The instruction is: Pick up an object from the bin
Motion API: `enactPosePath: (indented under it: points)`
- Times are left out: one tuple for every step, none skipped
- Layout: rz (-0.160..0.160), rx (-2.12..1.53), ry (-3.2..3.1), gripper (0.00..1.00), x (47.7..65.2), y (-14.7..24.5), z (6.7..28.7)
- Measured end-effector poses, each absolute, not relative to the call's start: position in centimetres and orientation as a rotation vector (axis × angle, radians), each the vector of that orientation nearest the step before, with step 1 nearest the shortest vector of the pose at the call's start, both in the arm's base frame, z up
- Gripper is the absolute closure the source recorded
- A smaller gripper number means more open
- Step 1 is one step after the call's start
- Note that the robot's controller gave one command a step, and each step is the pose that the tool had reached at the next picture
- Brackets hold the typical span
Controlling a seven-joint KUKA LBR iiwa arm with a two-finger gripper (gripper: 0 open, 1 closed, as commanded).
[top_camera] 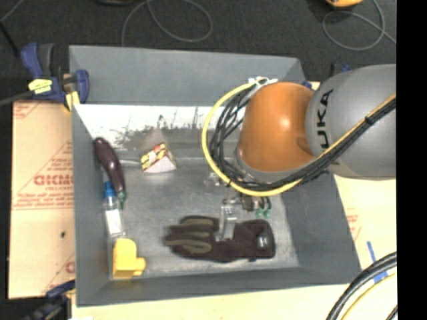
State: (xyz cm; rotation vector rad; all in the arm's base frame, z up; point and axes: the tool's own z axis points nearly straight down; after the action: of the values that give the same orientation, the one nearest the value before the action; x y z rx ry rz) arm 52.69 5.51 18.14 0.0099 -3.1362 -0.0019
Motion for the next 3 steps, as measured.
enactPosePath:
  points:
    - [-0.003,0.008,-3.144,0.00,52.8,5.5,18.6]
    - [0.000,0.132,-3.146,0.00,53.0,5.1,15.9]
    - [-0.003,0.523,-3.104,1.00,53.9,5.2,7.2]
